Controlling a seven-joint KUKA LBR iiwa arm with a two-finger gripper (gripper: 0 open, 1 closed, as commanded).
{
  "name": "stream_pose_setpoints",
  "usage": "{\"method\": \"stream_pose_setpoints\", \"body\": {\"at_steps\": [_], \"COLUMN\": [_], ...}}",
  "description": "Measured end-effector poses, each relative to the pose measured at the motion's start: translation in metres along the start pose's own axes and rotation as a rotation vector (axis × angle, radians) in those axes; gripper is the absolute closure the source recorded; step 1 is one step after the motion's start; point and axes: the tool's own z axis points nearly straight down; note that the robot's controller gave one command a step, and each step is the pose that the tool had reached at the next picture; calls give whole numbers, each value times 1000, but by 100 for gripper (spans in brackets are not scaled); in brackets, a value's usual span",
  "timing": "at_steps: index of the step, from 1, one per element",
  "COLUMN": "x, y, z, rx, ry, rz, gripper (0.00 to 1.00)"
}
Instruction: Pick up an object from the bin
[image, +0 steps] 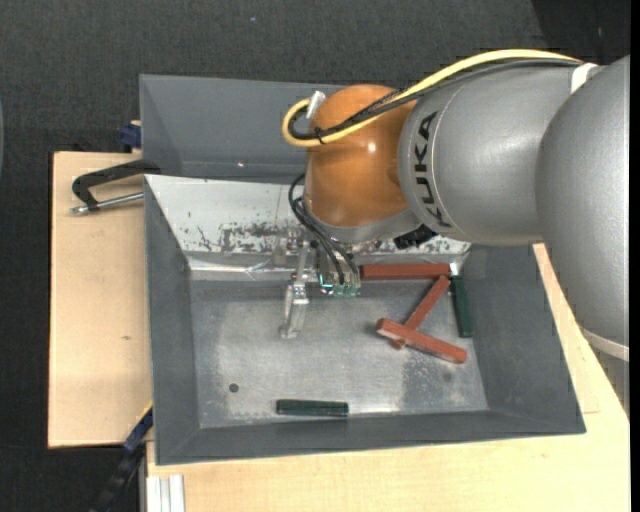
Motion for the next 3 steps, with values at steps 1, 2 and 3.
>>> {"method": "stream_pose_setpoints", "body": {"at_steps": [1,2,3], "x": [-9,19,2], "y": [-23,-37,-63], "z": [54,83,70], "rx": [-1,1,-1], "ry": [-6,3,-2], "rz": [-14,-42,11], "gripper": [0,0,0]}}
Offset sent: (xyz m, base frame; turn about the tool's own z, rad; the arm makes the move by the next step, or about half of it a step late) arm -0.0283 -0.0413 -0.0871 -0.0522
